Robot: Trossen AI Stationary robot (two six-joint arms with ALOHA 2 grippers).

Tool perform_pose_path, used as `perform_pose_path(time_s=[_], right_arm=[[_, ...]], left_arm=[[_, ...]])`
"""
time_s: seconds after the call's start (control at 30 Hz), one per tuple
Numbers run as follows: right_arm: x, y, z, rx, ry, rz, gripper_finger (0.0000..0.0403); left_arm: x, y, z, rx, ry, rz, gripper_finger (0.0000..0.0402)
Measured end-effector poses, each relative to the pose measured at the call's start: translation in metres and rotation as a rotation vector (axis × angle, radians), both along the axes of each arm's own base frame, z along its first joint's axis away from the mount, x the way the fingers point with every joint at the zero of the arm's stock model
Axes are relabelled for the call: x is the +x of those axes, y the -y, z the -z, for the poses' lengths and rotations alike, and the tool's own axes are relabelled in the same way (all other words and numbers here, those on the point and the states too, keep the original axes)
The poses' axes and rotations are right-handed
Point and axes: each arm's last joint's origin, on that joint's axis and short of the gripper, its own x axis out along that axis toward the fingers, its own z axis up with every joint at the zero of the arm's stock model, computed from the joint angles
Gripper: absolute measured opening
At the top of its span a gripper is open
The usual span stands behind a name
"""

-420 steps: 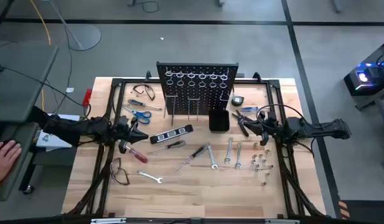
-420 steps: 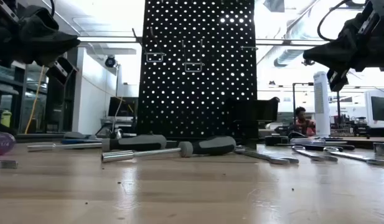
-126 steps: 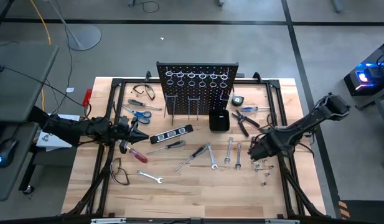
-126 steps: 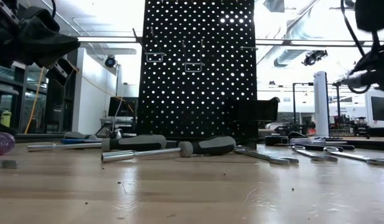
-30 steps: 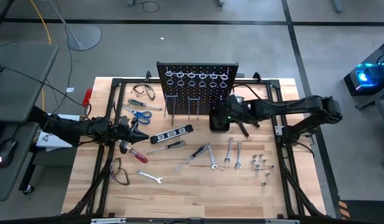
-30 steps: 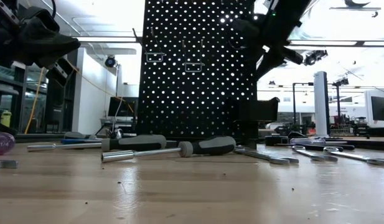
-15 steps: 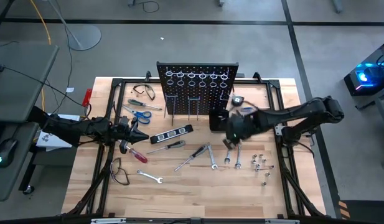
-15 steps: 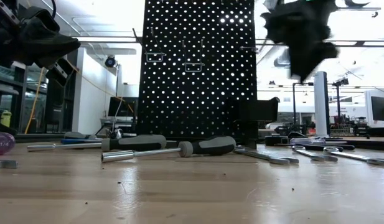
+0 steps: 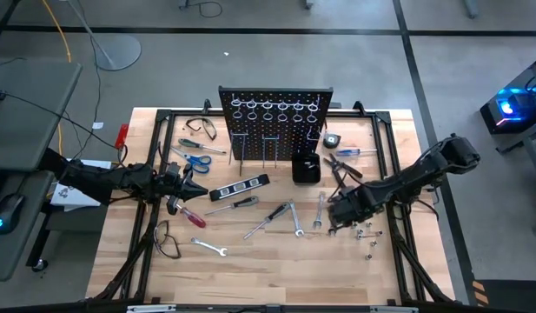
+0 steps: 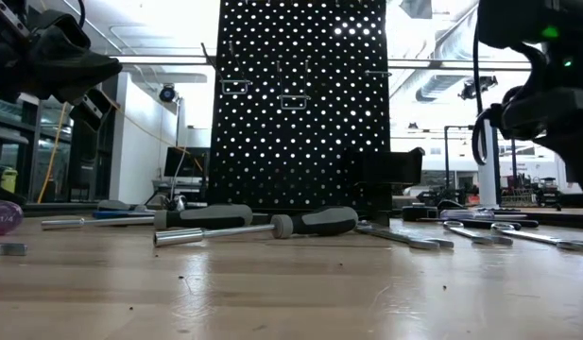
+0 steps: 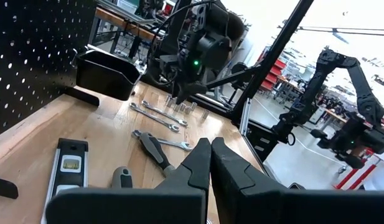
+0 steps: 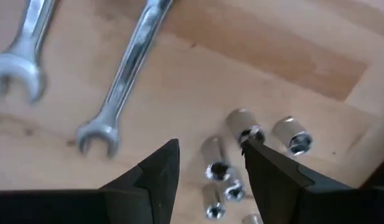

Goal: Hang tools onto peg board
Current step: Put the silver socket in the black bin on the pegboard

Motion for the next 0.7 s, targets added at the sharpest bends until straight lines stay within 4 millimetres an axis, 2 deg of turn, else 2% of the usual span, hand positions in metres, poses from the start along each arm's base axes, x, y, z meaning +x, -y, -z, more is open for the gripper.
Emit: perform_pose_path(time_s=[0.23,0.4,0.7], right_arm=[[-0.009,0.003,0.0,-0.053,-0.082,0.001,0.0171],[-0.006,0.003,0.001,-0.061,-0.041,-0.004,0.0171],[-0.016,0.008,0.022,-0.035,-0.06,0.055,0.0171]], left_arm=[[0.0,0.0,0.0,0.0,0.0,0.0,0.0],[0.0,0.0,0.0,0.0,0.0,0.0,0.0],[0.0,0.0,0.0,0.0,0.0,0.0,0.0]])
